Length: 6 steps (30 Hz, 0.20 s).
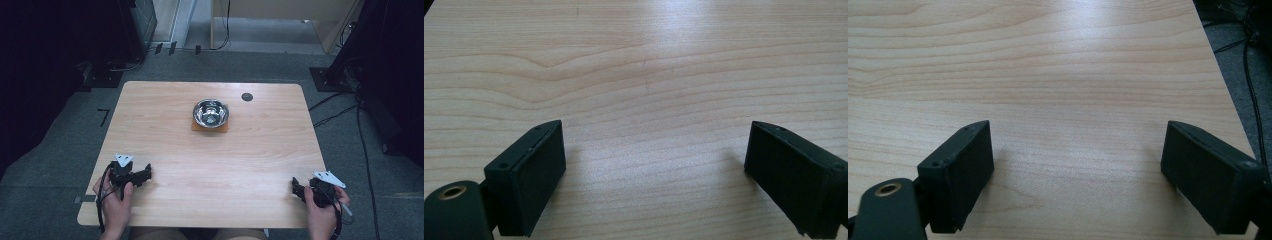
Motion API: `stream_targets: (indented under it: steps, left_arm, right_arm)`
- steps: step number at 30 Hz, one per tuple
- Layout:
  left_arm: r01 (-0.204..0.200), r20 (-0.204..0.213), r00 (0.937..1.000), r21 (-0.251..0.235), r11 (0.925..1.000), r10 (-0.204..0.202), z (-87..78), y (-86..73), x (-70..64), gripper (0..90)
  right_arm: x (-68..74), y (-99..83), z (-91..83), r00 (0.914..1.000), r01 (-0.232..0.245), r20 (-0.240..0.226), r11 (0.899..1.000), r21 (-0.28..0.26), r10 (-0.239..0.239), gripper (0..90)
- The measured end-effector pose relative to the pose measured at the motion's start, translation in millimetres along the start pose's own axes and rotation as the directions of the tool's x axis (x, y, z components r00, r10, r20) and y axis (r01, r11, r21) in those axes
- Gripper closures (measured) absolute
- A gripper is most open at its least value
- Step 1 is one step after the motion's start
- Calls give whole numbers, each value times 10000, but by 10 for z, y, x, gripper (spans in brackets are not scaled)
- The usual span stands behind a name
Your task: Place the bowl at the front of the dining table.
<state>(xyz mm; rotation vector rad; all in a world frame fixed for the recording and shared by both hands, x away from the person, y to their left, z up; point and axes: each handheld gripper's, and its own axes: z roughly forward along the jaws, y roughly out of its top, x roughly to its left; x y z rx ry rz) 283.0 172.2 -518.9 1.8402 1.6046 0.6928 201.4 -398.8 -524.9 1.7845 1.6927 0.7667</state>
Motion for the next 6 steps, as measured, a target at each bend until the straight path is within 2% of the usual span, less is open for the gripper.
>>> stream_targets:
  steps: [6]
  left_arm:
    - [19,-2,10000,-18,10000,-19,1,0,-1,93]
  right_arm:
    - [3,-1,0,10000,70,-42,10000,-12,-70,133]
